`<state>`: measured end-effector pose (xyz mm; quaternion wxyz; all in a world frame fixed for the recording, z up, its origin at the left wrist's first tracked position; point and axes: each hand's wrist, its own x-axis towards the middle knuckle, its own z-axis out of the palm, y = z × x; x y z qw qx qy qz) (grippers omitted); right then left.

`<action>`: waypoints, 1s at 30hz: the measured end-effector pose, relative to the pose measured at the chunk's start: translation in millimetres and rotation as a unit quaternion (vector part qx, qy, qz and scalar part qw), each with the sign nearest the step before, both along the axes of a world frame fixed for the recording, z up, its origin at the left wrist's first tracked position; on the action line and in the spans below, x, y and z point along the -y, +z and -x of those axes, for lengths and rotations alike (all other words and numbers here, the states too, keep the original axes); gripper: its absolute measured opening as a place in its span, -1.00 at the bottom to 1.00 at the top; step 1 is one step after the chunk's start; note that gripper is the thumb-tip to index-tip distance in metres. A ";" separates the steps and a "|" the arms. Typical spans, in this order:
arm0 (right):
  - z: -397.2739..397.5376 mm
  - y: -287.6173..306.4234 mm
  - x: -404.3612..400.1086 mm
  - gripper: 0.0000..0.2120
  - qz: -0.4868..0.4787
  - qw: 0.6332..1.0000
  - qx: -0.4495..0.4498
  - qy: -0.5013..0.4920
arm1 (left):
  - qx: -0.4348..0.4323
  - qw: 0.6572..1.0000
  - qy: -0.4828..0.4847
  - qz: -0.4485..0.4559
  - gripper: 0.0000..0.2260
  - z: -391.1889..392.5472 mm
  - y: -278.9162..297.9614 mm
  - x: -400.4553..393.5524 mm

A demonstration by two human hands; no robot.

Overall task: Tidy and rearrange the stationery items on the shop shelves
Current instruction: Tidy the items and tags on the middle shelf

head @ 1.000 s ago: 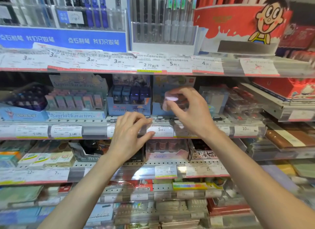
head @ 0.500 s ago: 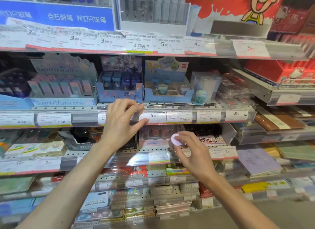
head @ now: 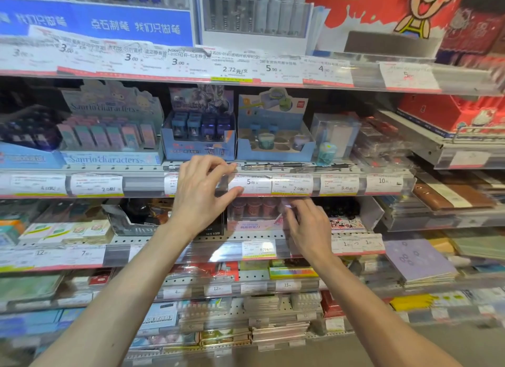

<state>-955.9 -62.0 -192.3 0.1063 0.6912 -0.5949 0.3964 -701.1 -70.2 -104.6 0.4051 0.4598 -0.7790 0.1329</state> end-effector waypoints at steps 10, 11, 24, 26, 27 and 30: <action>14.1 3.0 18.4 -0.87 -0.090 0.995 -0.045 -0.028 | 0.000 1.000 0.001 0.006 -0.59 0.1 -0.9 -0.2; 14.8 4.4 20.2 -0.87 -0.101 0.993 -0.046 -0.030 | 0.000 1.000 0.003 0.006 -0.59 0.2 -0.9 -0.3; 21.8 5.9 28.5 -0.71 -0.157 0.984 -0.078 0.027 | 0.006 1.000 0.013 0.001 -0.58 1.7 -1.3 -2.2; 22.8 2.1 26.1 -0.68 -0.159 0.984 -0.082 0.023 | 0.006 1.000 0.014 0.000 -0.57 1.7 -1.5 -2.1; 22.9 0.3 25.9 -0.67 -0.161 0.983 -0.083 0.021 | 0.006 1.000 0.015 0.000 -0.57 1.7 -1.5 -1.9; 21.0 -2.4 25.9 -0.65 -0.186 0.979 -0.085 0.006 | 0.007 1.000 0.016 -0.001 -0.57 1.9 -1.3 -1.9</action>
